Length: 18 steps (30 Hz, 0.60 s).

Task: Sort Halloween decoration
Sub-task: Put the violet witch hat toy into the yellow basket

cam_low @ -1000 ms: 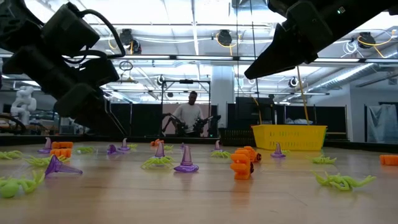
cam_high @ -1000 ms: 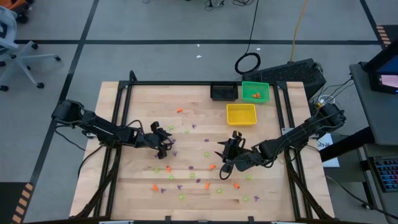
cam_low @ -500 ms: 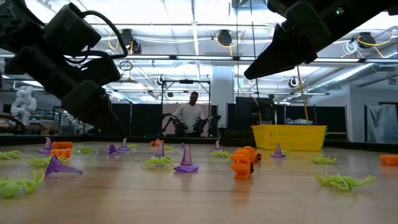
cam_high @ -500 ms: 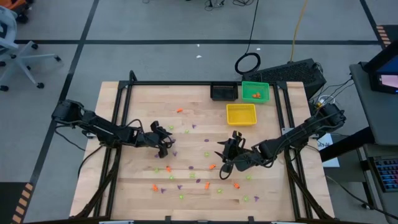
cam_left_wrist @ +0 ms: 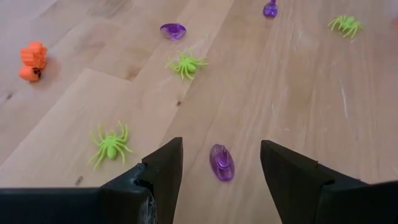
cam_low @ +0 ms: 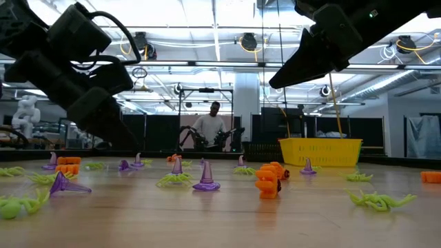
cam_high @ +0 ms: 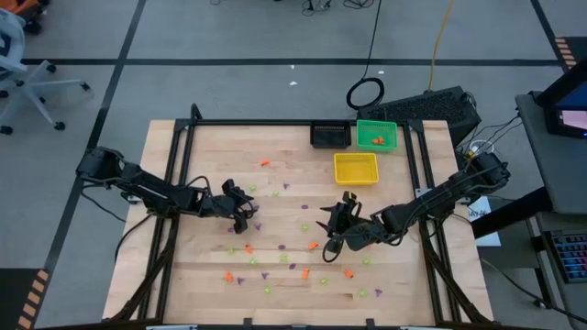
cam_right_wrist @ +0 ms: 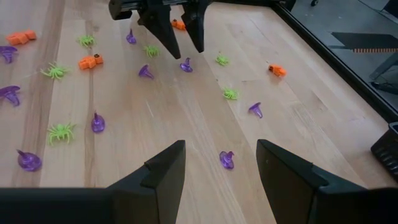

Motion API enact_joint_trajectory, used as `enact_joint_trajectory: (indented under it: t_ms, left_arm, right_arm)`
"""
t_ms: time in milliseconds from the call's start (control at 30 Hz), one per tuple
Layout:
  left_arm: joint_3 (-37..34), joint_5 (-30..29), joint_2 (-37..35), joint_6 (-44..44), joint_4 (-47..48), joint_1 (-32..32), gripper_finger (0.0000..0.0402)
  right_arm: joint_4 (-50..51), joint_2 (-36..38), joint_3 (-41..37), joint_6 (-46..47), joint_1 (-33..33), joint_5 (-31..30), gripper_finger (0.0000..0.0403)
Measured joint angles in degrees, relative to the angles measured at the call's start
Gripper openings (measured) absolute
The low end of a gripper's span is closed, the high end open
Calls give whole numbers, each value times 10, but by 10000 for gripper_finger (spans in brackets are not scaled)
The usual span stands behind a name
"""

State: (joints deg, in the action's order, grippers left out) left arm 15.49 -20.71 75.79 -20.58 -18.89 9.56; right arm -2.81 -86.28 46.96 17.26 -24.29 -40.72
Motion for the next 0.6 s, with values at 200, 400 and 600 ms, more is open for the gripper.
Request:
enact_joint_trajectory:
  t_ms: [200, 400, 600]
  left_arm:
    - [-9, -7, 0, -1, -2, 7, 215]
    - [-14, -21, 0, -1, -13, 11, 215]
    - [-14, -21, 6, 1, -21, 11, 215]
  right_arm:
    - [0, 0, 0, 0, 0, 0, 185]
    - [0, 0, 0, -1, 0, 0, 185]
    - [0, 0, 0, -1, 0, 0, 185]
